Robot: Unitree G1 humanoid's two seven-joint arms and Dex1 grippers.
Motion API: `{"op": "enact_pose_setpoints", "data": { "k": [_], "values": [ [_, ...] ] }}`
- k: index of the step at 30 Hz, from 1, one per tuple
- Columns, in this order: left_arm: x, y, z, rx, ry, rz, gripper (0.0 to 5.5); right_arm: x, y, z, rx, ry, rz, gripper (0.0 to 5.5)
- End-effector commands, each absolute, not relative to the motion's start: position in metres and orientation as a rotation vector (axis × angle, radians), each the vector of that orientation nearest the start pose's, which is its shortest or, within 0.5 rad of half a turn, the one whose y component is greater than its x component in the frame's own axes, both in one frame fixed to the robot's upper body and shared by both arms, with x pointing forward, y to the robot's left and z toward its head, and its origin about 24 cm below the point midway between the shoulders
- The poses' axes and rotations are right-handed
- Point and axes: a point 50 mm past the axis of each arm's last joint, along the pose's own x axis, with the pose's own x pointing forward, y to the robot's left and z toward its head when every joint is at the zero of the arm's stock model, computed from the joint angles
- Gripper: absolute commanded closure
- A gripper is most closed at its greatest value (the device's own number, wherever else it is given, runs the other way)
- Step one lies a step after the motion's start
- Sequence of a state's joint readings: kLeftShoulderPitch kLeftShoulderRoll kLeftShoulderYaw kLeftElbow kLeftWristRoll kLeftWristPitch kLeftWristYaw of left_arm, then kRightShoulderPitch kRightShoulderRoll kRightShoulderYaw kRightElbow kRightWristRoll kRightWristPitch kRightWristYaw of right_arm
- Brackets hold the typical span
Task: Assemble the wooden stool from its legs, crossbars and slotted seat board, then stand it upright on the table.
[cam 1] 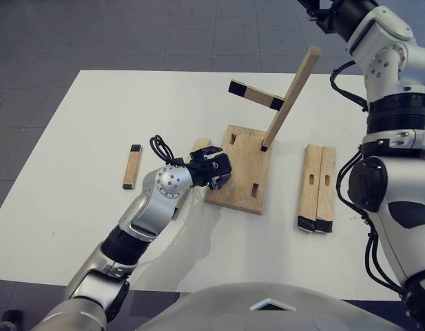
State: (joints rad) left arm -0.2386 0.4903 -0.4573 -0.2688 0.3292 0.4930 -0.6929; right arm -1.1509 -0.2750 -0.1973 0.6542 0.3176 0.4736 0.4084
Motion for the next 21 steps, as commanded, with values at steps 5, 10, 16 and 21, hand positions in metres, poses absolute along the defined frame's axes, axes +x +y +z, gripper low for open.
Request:
{"op": "enact_pose_setpoints", "data": {
  "k": [5,10,16,21],
  "values": [
    [0.256,0.115,0.071,0.859,0.307,-0.896,1.82,0.405,-0.133,0.255,0.161,-0.036,0.514,1.27],
    [0.257,0.116,0.071,0.856,0.305,-0.887,1.82,0.401,-0.130,0.297,0.166,-0.210,0.535,1.27],
    [0.255,0.114,0.070,0.855,0.307,-0.896,1.82,0.373,-0.135,0.390,0.171,-0.579,0.572,1.27],
    [0.253,0.114,0.069,0.857,0.309,-0.906,1.82,0.401,-0.131,0.309,0.234,-0.284,0.566,1.27]
  ]
}}
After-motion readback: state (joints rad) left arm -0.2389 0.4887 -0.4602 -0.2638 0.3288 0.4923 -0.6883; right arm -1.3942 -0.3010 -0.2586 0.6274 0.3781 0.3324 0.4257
